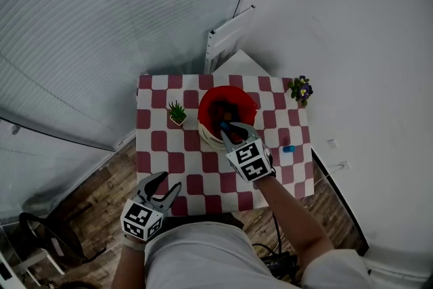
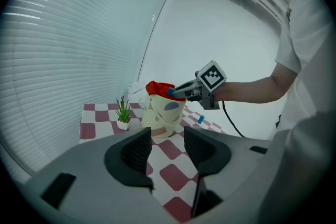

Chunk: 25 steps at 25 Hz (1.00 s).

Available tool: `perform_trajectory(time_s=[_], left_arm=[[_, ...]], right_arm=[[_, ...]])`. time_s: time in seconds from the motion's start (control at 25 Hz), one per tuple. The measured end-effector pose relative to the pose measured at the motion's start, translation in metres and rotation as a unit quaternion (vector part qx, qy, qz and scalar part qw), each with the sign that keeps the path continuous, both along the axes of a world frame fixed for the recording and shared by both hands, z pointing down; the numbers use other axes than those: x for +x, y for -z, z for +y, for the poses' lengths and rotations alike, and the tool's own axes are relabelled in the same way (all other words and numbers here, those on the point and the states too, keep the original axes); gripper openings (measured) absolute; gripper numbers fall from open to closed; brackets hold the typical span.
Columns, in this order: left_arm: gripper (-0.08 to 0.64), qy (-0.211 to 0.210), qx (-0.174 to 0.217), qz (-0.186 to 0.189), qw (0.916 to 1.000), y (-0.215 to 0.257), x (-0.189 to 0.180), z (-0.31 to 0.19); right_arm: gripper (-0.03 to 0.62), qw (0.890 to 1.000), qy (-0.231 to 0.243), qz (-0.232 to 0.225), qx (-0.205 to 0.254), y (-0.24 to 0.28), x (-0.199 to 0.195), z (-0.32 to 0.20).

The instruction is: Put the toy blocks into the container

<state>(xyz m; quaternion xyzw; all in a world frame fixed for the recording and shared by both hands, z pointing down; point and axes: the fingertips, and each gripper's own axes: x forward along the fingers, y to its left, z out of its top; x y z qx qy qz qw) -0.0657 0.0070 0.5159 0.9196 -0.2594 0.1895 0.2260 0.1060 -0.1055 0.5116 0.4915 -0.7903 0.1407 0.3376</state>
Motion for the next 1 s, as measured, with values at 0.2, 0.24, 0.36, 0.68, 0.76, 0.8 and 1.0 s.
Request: perform_trajectory(time_s=[0.2,0.24,0.36,0.68,0.76,0.8,1.0], left_arm=[[0.181,0.012,-0.004,-0.001,0.9999,-0.004,-0.002,0.000],[0.181,0.014,-0.005,-0.001,0.9999,-0.005,-0.002,0.000],[0.181,0.018,-0.006,0.000,0.9998,-0.006,-0.001,-0.001],[0.181,0.017,-0.007,0.004,0.9998,-0.007,0.002,-0.002],[0.181,0.017,-0.007,0.005,0.9998,-0.007,0.002,-0.001],[0.181,0.016,-0.007,0.005,0.9998,-0.007,0.002,-0.001],[0.181,0.015,-0.007,0.003,0.9999,-0.006,0.001,0.001]], right_arm=[[0.081,1.000,0.019,0.009,-0.010,-0.008,-0.002,-0.007],[0.081,1.000,0.023,0.012,-0.012,-0.009,-0.003,-0.007],[0.081,0.999,0.029,0.022,-0.019,-0.010,-0.004,-0.007],[0.081,0.998,0.030,0.033,-0.034,-0.014,-0.005,-0.008],[0.081,0.998,0.030,0.031,-0.034,-0.014,-0.006,-0.007],[0.081,0.999,0.031,0.029,-0.034,-0.014,-0.006,-0.007],[0.089,0.999,0.029,0.021,-0.030,-0.012,-0.007,-0.007]])
